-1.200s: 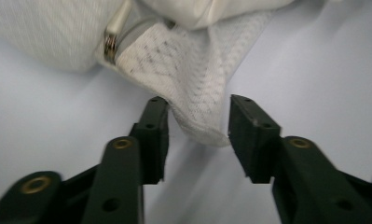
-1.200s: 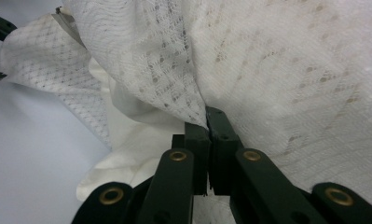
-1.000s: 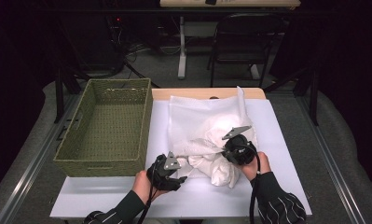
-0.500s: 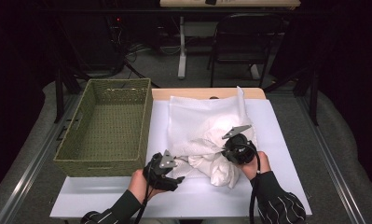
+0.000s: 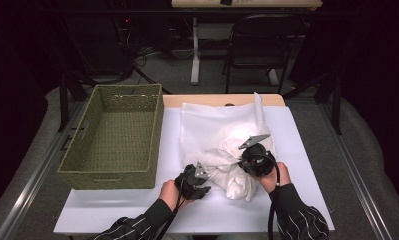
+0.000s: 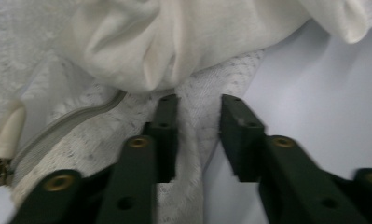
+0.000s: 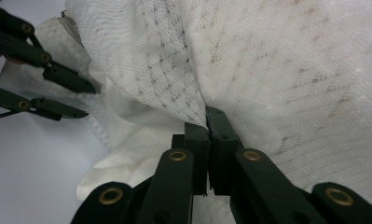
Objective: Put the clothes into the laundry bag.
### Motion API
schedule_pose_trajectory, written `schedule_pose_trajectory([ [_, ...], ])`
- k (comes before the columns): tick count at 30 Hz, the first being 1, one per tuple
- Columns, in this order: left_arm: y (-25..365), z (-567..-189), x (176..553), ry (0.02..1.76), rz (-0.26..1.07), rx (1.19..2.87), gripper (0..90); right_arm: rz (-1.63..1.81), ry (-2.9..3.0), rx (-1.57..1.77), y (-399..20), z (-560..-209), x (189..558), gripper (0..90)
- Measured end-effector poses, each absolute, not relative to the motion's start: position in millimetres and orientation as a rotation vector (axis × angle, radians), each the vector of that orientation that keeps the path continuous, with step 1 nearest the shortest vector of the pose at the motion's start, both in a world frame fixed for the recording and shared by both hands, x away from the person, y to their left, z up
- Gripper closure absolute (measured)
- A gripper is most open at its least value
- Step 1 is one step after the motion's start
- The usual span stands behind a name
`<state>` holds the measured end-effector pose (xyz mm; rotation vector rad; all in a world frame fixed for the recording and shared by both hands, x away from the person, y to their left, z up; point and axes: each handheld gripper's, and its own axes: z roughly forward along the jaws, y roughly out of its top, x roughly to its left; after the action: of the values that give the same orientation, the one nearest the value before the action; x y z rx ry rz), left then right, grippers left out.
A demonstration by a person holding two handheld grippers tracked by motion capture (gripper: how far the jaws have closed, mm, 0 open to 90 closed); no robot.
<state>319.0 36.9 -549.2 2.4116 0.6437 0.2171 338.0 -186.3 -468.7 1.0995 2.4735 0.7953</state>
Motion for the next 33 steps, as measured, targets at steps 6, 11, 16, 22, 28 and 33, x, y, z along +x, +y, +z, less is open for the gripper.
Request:
schedule_pose_trajectory([
  [6, 41, -548, 317, 0.605, 0.178, 2.421, 89.8, 0.783, 2.469, 1.095, -186, -468, 338, 88.5],
  [11, 50, -544, 308, 0.544, 0.138, 2.443, 90.0, 0.747, 2.454, 1.097, -186, -472, 339, 88.6],
  [16, 60, -540, 300, 0.514, 0.097, 2.466, 90.0, 0.732, 2.439, 1.089, -187, -471, 338, 88.6],
  [22, 62, -536, 301, 0.512, 0.092, 2.446, 79.6, 0.742, 2.443, 1.088, -185, -470, 338, 88.5],
  [28, 33, -538, 300, 0.486, 0.136, 2.451, 49.4, 0.761, 2.442, 1.089, -186, -467, 337, 88.3],
  [33, 23, -549, 305, 0.507, 0.160, 2.432, 65.9, 0.773, 2.442, 1.094, -188, -467, 337, 88.3],
])
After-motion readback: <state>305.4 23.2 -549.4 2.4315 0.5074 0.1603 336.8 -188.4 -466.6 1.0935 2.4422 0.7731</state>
